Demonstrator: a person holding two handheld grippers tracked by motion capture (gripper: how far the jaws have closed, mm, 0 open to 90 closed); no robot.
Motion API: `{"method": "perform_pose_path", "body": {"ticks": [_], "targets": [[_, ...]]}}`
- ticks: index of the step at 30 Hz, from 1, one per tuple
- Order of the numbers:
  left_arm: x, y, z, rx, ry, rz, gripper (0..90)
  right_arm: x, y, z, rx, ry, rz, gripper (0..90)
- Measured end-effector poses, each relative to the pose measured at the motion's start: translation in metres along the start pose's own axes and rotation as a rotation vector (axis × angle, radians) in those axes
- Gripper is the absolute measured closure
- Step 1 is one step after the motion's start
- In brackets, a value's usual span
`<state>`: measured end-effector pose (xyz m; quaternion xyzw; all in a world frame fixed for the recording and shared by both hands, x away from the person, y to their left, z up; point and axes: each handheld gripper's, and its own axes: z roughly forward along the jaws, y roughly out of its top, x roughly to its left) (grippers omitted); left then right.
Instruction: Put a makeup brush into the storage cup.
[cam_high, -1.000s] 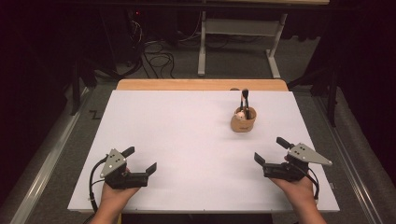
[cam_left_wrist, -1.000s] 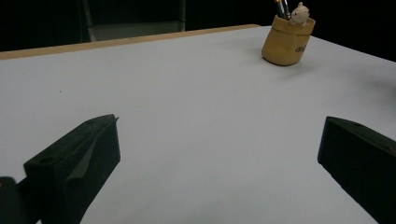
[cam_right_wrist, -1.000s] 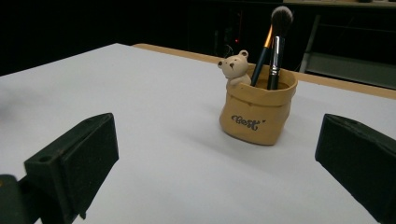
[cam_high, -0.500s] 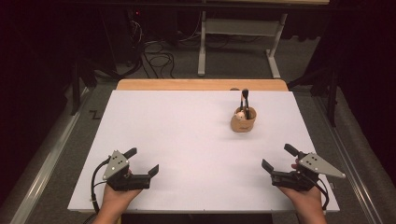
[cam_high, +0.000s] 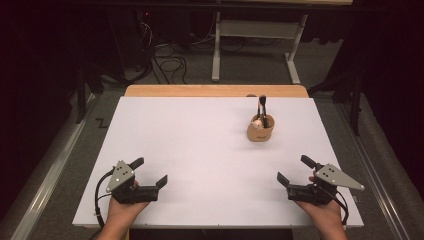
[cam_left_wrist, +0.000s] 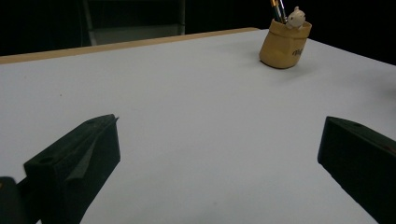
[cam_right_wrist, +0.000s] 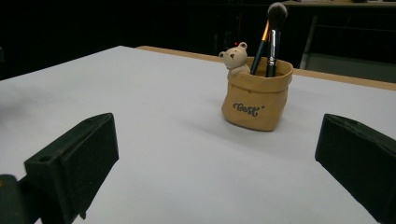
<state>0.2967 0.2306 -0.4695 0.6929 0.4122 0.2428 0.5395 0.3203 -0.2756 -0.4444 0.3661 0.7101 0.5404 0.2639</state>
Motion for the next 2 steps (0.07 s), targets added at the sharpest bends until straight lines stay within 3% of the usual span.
{"method": "perform_pose_path", "body": {"ticks": [2], "targets": [[0.0004, 0.0003, -0.0003, -0.001, 0.001, 0.002, 0.2, 0.0002, -0.0002, 0.0004, 0.002, 0.004, -0.001, 0.2]]}}
